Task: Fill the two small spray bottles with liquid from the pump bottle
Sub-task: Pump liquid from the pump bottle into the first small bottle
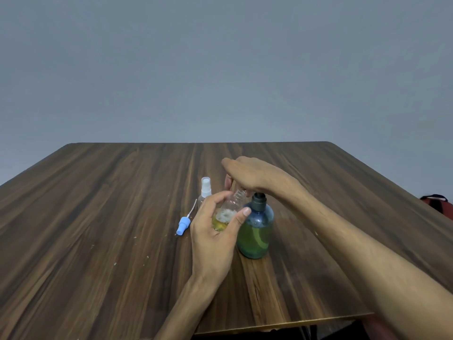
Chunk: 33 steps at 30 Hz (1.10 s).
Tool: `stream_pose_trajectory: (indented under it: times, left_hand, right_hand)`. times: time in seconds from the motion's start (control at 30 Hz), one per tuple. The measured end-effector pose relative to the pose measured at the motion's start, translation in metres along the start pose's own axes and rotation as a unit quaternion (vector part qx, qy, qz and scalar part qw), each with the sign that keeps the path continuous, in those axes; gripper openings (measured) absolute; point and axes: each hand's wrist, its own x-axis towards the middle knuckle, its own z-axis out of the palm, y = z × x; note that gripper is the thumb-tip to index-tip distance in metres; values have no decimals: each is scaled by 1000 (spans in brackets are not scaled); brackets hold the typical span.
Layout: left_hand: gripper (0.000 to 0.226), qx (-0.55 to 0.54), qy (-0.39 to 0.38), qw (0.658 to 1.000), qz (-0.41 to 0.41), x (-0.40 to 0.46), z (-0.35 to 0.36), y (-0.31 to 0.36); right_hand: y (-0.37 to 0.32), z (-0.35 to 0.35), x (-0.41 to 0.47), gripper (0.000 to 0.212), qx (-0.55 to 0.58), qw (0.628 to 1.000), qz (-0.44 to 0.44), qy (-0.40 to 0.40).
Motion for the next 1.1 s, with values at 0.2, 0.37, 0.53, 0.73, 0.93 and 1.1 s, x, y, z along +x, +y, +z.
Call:
stream_pose_trajectory:
  times: [0.2, 0.37, 0.53, 0.73, 0.93, 1.1]
  left_hand:
    - [35, 3, 5, 1000, 0, 0, 0, 3]
    - [35, 7, 3, 1000, 0, 1, 1, 4]
    - [35, 1, -2, 1000, 6, 1, 0, 2]
    - [34, 2, 6, 1000, 4, 1, 1, 4]
    - [34, 1, 3, 1000, 6, 1, 1, 3]
    - [35, -4, 0, 1000, 14, 1, 0, 0]
  right_hand:
    - [-1, 1, 3, 58, -10, 1000, 7, -16]
    - [2, 5, 4, 60, -14, 1000, 3, -14]
    - [-1, -1, 3, 57, -24, 1000, -10, -14]
    - [-2, 3, 3, 61, -48, 999, -8, -20]
    - [2, 4, 3, 53, -23, 1000, -3, -21]
    - [1, 1, 5, 56, -19, 1000, -18, -5]
